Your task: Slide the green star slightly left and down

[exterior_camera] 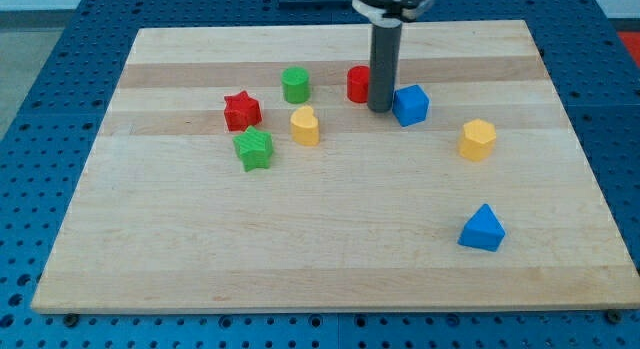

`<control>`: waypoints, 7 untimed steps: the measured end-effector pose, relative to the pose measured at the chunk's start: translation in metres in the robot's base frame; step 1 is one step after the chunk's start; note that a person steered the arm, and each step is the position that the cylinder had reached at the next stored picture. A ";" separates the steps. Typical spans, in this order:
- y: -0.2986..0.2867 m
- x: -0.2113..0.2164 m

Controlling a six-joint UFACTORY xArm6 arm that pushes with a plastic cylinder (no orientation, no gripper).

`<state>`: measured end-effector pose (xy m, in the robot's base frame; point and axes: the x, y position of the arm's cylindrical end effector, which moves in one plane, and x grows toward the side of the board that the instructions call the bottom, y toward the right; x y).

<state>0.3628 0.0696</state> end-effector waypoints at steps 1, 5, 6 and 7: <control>0.024 0.000; 0.033 -0.003; -0.023 -0.003; -0.060 -0.003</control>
<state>0.3600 0.0097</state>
